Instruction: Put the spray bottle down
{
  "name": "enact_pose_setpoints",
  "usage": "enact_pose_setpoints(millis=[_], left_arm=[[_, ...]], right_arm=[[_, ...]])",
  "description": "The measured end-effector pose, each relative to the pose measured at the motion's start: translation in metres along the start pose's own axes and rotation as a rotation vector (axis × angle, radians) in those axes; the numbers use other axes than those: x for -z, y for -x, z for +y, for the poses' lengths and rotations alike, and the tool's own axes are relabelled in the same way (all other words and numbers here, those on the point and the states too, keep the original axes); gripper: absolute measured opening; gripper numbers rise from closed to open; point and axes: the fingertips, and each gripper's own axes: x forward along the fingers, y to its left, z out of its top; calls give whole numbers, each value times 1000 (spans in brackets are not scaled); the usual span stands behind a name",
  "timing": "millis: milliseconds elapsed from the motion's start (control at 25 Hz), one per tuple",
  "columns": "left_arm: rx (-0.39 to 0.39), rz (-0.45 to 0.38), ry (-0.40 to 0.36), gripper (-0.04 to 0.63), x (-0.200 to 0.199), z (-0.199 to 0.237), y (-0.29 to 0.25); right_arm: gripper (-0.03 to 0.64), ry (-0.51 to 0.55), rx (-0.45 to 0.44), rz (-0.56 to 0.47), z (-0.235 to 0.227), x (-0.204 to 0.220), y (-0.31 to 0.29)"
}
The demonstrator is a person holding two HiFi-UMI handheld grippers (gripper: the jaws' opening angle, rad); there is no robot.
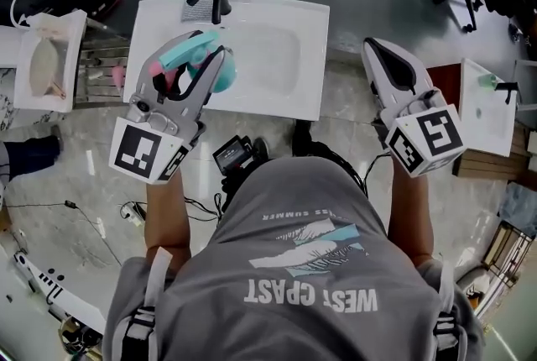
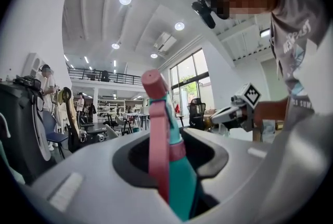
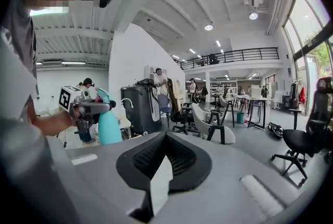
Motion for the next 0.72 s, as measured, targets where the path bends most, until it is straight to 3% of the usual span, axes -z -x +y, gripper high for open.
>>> enact_pose_setpoints(millis=[720], left_arm=[[-32,59,51,138,45,38,-72]], right_arm=[[2,-55,-54,72,-39,27,-61]])
